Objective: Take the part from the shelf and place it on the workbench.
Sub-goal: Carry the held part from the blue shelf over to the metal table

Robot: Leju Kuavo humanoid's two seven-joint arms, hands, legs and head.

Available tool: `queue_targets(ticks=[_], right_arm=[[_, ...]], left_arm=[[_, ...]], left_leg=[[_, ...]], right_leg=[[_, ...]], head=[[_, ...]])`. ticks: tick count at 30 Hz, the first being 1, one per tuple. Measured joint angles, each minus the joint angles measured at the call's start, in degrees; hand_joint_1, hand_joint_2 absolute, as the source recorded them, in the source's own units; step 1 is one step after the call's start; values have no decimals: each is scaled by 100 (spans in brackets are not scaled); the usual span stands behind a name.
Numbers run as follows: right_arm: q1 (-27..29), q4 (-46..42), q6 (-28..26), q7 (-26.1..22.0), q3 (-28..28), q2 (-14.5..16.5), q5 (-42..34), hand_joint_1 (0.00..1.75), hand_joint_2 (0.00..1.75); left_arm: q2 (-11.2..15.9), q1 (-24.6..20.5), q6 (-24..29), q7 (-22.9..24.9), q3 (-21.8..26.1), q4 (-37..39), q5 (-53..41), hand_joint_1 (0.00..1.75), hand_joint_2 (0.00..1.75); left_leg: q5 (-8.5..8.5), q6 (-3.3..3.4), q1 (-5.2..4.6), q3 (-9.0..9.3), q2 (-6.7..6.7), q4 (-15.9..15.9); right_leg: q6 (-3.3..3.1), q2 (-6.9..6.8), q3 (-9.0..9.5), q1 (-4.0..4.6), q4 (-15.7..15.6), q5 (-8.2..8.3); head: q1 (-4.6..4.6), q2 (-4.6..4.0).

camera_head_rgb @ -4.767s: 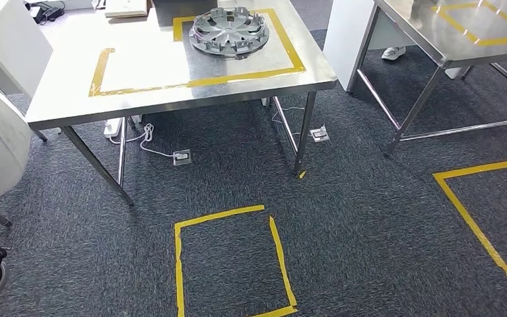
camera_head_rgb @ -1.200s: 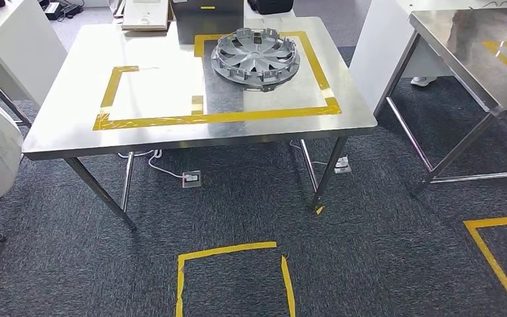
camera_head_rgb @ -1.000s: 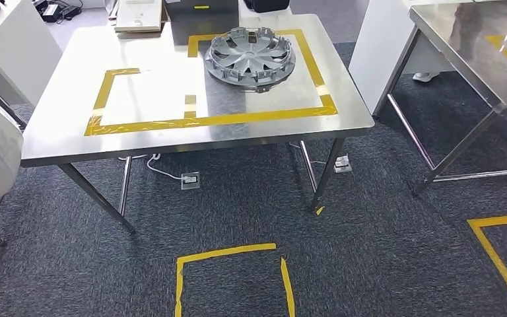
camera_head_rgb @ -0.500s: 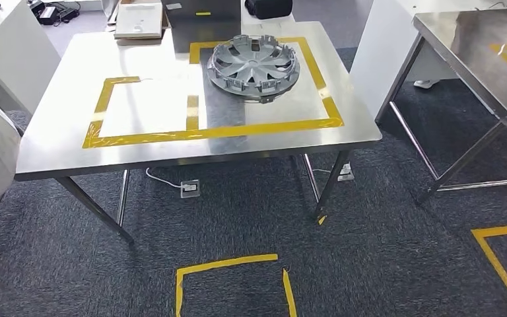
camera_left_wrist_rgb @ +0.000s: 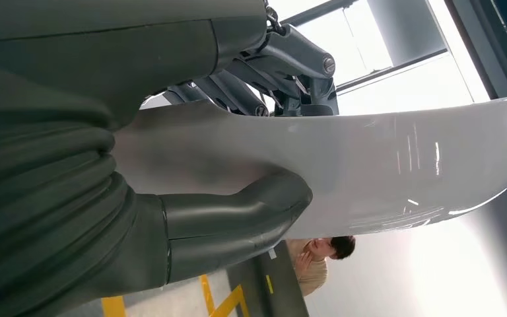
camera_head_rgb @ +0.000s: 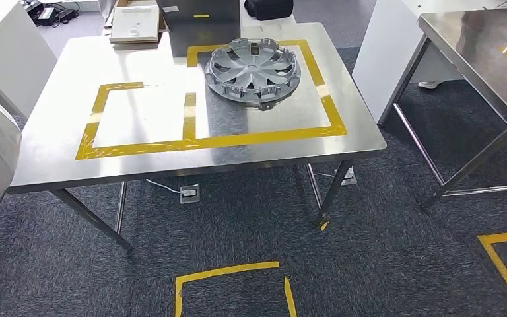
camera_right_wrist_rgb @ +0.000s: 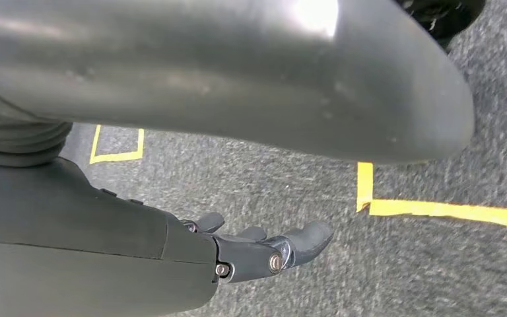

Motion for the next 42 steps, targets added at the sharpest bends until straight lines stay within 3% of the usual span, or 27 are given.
queue_targets(ticks=[2, 3, 5, 6, 7, 8, 10, 11, 12, 16, 18, 20, 22, 23, 24, 26, 28, 31, 33, 36, 37, 38, 39, 41, 42], right_arm=[[4, 0, -2, 1, -1, 2, -2, 0, 0], [5, 0, -4, 1, -2, 3, -2, 0, 0], [0, 0, -8, 2, -3, 3, -2, 0, 0], [0, 0, -9, 5, -4, 3, -2, 0, 0], [4, 0, -9, 8, -5, 3, -2, 0, 0], [8, 0, -10, 11, -8, 3, -2, 0, 0], [11, 0, -9, 16, -12, 4, -3, 0, 0], [6, 0, -8, 16, -14, 5, -2, 0, 0], [0, 0, -8, 17, -16, 5, -2, 0, 0], [-19, 0, -9, 32, -28, 2, -2, 0, 0], [-28, 0, -9, 33, -31, -1, -2, 0, 0], [-27, 0, -8, 23, -34, 0, 5, 0, 0], [-12, 0, -8, 11, -34, 0, 20, 0, 0], [-3, 0, -8, 5, -34, -1, 29, 0, 0], [3, 0, -8, -1, -35, -3, 36, 0, 0], [11, 0, -7, -12, -35, -10, 48, 0, 0], [8, 0, -3, -11, -34, -15, 59, 0, 0], [5, 0, 2, 4, -36, -15, 66, 0, 0], [7, 0, 3, 8, -37, -13, 66, 0, 0], [6, 0, 3, 9, -37, -12, 64, 0, 0], [8, 0, 3, 10, -37, -12, 64, 0, 0], [12, 0, 3, 10, -37, -12, 64, 0, 0], [19, 0, 5, 9, -37, -11, 64, 0, 0], [31, 0, 10, 1, -37, -10, 66, 0, 0], [29, 0, 12, -5, -37, -10, 69, 0, 0]], left_arm=[[-3, -19, 0, -2, 0, -1, -3, 175, 175], [-4, -28, 0, -3, 0, 1, -3, 175, 175], [-14, -31, -1, -2, -1, 14, -4, 175, 175], [-23, -24, -2, -1, -1, 26, -4, 175, 175], [-34, -19, -3, 0, -2, 38, -4, 175, 175], [-43, -20, -4, 1, -2, 50, -4, 175, 175], [-51, -25, -4, 1, -2, 60, -8, 175, 175], [-53, -31, -4, 1, -2, 61, -10, 175, 175], [-56, -34, -5, 2, -2, 62, -11, 175, 175], [-66, -36, -7, 2, -2, 57, -14, 175, 175], [-69, -40, -7, 0, -2, 49, -16, 175, 175], [-80, -34, -7, -1, -2, 46, -17, 175, 175], [-95, -17, -7, 1, -2, 47, -17, 175, 175], [-102, -9, -7, 1, -2, 47, -17, 175, 175], [-107, -3, -7, 0, -2, 46, -17, 175, 175], [-116, 3, -7, -2, -2, 44, -28, 175, 175], [-124, 9, -10, 2, -2, 38, -59, 175, 175], [-138, 17, -34, 19, -2, 30, -110, 175, 175], [-142, 12, -57, 30, -2, 27, -125, 175, 175], [-148, 23, -72, 40, -2, 41, -132, 175, 175], [-151, 34, -73, 45, -2, 52, -133, 175, 175], [-153, 42, -75, 46, -2, 62, -133, 175, 175], [-153, 45, -76, 48, -2, 68, -133, 175, 175], [-152, 44, -77, 47, -2, 75, -134, 175, 175], [-151, 41, -78, 47, -2, 77, -134, 175, 175]], left_leg=[[-108, -56, 6, -61, 10, 184], [-215, -74, 10, -195, 14, 443], [-459, -102, 12, -662, 14, 1222], [-494, -112, 14, -898, 15, 1548], [-423, -117, 15, -1060, 15, 1705], [-217, -116, 16, -1103, 16, 1611], [337, -97, 18, -895, 25, 894], [514, -79, 10, -734, 30, 503], [582, -45, 3, -625, 32, 250], [480, 123, -1, -527, 4, 89], [445, 196, 17, -481, 9, 72], [390, 238, 15, -440, 20, 72], [326, 243, 12, -382, 19, 73], [288, 236, 12, -334, 13, 73], [249, 227, 12, -278, 7, 73], [156, 193, 3, -166, -2, 76], [85, 137, -13, -121, -9, 74], [42, 36, -14, -75, -8, 28], [-65, -23, -7, -135, 1, 219], [-442, -88, 3, -728, 9, 1268], [-476, -102, 6, -932, 10, 1555], [-382, -109, 8, -1034, 10, 1621], [-173, -111, 11, -1030, 12, 1469], [348, -102, 16, -787, 19, 751], [493, -94, 9, -644, 21, 422]], right_leg=[[-72, 0, 93, -28, -63, -26], [-102, -2, 141, -39, -84, -45], [-136, -1, 219, -37, -90, -107], [-140, 1, 266, -35, -90, -147], [-138, 3, 319, -35, -89, -189], [-131, 7, 383, -36, -88, -237], [-100, 12, 505, -39, -86, -338], [-71, 18, 548, -30, -75, -395], [-39, 22, 566, -20, -71, -439], [91, 10, 591, -7, -43, -545], [162, 2, 439, -16, 292, -698], [207, -1, -56, -29, 1103, -996], [220, -1, -529, -35, 1734, -1094], [211, -1, -602, -35, 1701, -930], [193, -1, -557, -34, 1445, -669], [127, -1, -288, -14, 614, -108], [68, -2, -94, 14, 114, 68], [-7, 1, -23, 10, 4, 10], [-76, 0, 70, -20, -63, -6], [-143, -1, 194, -29, -86, -93], [-147, 2, 238, -28, -85, -133], [-142, 5, 289, -29, -83, -175], [-133, 9, 351, -32, -78, -222], [-96, 14, 470, -37, -63, -331], [-68, 18, 502, -29, -44, -383]], head=[[-20, 0], [-30, 0], [-40, 0], [-40, 0], [-39, 0], [-40, 0], [-40, 0], [-43, 0], [-38, 0], [-13, 0], [-8, 0], [-4, 0], [-4, 0], [-4, 0], [-3, 0], [-5, 0], [-8, 0], [-8, 0], [-23, 0], [-39, 0], [-40, 0], [-39, 0], [-40, 0], [-39, 0], [-44, 0]])
